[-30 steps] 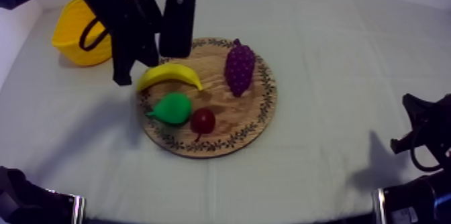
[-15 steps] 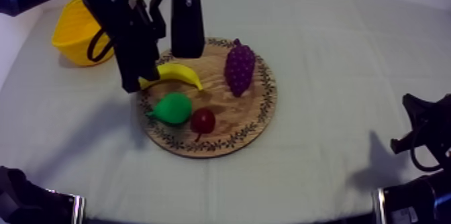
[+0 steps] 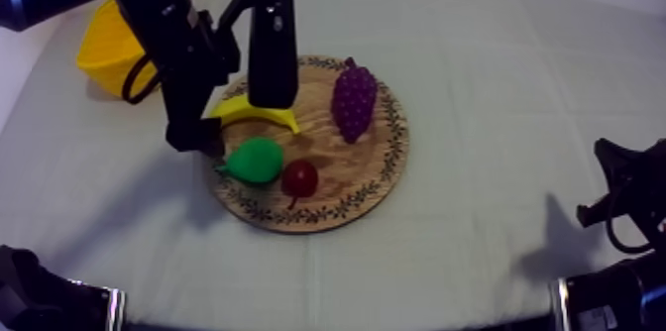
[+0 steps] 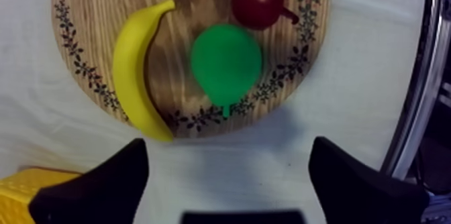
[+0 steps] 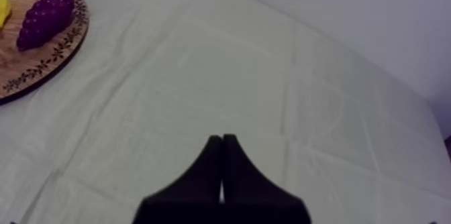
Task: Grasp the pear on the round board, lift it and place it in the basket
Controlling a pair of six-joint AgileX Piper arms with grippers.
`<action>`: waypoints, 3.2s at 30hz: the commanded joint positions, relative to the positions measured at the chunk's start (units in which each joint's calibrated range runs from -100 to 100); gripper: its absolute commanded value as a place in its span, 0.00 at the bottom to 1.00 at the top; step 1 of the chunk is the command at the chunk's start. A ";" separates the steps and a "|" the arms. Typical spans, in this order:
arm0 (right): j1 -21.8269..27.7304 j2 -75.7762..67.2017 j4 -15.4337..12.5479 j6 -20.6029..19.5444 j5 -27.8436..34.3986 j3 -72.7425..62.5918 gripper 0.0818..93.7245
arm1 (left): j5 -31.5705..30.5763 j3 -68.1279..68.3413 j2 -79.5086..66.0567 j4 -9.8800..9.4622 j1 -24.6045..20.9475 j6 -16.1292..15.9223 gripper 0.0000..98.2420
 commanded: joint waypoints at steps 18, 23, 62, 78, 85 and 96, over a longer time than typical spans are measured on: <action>-0.08 -0.03 0.01 0.01 0.02 -0.02 0.00 | -9.27 2.97 7.39 0.54 0.01 0.87 0.99; -0.08 -0.03 0.01 0.01 0.02 -0.02 0.00 | -11.69 3.23 10.65 1.21 -0.21 0.84 0.99; -0.15 -0.03 0.01 0.01 0.02 -0.02 0.00 | -20.56 1.78 25.19 2.88 0.43 5.30 0.63; -0.15 -0.03 0.01 0.01 0.02 -0.02 0.00 | -20.08 4.44 22.05 2.75 0.55 6.42 0.50; -0.15 -0.03 0.01 0.01 0.02 -0.02 0.00 | -16.06 1.58 17.39 2.08 1.55 6.68 0.50; -0.15 -0.03 0.01 0.01 0.02 -0.02 0.00 | -7.06 -7.67 10.04 0.32 3.14 7.78 0.51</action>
